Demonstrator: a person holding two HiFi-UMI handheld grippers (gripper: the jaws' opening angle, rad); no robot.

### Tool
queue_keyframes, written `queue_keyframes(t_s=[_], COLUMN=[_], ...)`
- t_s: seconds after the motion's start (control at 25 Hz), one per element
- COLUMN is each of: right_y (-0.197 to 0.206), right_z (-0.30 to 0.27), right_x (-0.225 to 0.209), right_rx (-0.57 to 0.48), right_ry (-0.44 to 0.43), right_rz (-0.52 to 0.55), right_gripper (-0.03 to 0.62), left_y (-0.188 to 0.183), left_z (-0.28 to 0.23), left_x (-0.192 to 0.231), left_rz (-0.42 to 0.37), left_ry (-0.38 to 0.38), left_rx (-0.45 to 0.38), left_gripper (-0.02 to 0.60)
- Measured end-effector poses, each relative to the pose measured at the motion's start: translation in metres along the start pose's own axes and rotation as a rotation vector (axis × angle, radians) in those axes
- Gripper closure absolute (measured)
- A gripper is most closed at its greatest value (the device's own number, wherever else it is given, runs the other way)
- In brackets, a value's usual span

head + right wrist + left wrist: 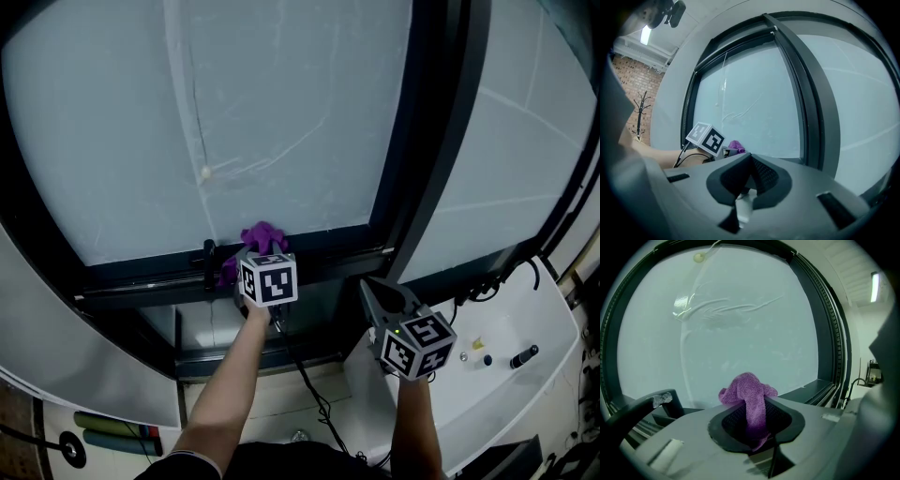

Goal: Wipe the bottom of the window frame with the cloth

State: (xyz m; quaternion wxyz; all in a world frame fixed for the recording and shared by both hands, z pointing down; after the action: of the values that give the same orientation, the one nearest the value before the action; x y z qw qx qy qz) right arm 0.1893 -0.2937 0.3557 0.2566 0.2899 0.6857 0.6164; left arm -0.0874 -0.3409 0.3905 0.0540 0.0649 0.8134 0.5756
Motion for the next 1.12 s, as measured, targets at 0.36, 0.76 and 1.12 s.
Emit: queue_keyframes(t_s=[0.36, 0.76, 1.12], right_y=[0.002, 0.006, 0.007], right_z=[0.012, 0.026, 0.041], right_x=[-0.024, -0.056, -0.077], right_rx=[0.004, 0.004, 0.003], right_ry=[0.044, 0.108, 0.174], right_rz=[-0.013, -0.032, -0.037], right_gripper=[0.579, 0.579, 0.579], left_y=[-0.01, -0.022, -0.03], left_z=[-0.016, -0.036, -0.052], left_x=[-0.042, -0.097, -0.142], left_rz=[-0.035, -0.085, -0.116], left_ry=[0.067, 0.163, 0.239], left_rx=[0.027, 0.056, 0.076], left_gripper=[0.492, 0.494, 0.494])
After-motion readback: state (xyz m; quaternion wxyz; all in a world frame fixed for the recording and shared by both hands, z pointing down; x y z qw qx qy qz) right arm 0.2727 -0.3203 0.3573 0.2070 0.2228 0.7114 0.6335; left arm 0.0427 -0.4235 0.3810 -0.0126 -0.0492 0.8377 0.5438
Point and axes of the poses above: the fingertips, and each gripper's own axes: z backward along the fingers, x to its left, y out of its underside, the point moved 10 cm from there along z, backward along the fingers, and after that the axes turned 5 degrees about y, right-handed, at the moved point
